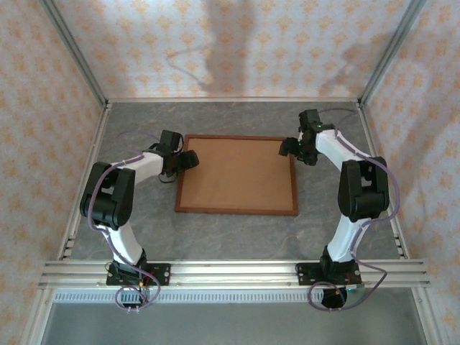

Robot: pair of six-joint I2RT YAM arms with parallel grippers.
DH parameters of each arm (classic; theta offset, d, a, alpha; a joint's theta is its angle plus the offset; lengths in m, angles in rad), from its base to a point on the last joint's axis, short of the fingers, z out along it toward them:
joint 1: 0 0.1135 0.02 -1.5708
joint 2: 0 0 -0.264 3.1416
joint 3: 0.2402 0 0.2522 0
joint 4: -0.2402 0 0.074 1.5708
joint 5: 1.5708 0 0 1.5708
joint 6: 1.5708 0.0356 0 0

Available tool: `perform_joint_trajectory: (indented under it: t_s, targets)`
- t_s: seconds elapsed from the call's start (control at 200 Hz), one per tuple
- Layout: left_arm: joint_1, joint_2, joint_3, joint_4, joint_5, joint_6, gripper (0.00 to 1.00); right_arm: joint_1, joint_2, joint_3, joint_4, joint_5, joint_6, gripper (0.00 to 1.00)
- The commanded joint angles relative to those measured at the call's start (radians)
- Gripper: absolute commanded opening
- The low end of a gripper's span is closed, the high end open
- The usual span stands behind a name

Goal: Put the photo into the frame

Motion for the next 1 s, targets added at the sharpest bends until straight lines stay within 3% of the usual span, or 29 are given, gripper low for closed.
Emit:
perform_joint_trajectory:
  t_s: [0.0,0.145,0.24,0.39,0.596,0.731,0.996]
  targets:
    - [0.013,-0.037,0.012,-0.076,-0.082,0.07,0.77,0.001,-0.055,-0.06,0.07,0.058,0.034,0.82]
    - [0.038,-0.091,-0.037,-0.111,-0.074,0.089,0.7,0.002,-0.074,-0.09,0.078,-0.011,0.03,0.75]
    - [0.048,-0.114,-0.074,-0.078,-0.041,0.093,0.68,0.0,-0.075,-0.092,0.067,0.007,0.022,0.72]
    - [0.042,-0.026,-0.012,-0.075,0.004,0.115,0.61,-0.024,-0.028,-0.044,0.061,0.017,0.03,0.7]
    - [0.009,0.058,0.087,-0.14,-0.072,0.167,0.57,-0.024,0.012,-0.009,0.066,-0.006,0.039,0.68]
    - [0.005,0.076,0.105,-0.163,-0.105,0.188,0.45,-0.026,0.026,0.01,0.051,0.008,0.032,0.65]
    - [0.004,0.029,0.031,-0.182,-0.06,0.194,0.15,-0.054,0.041,0.087,-0.033,0.062,-0.015,0.65]
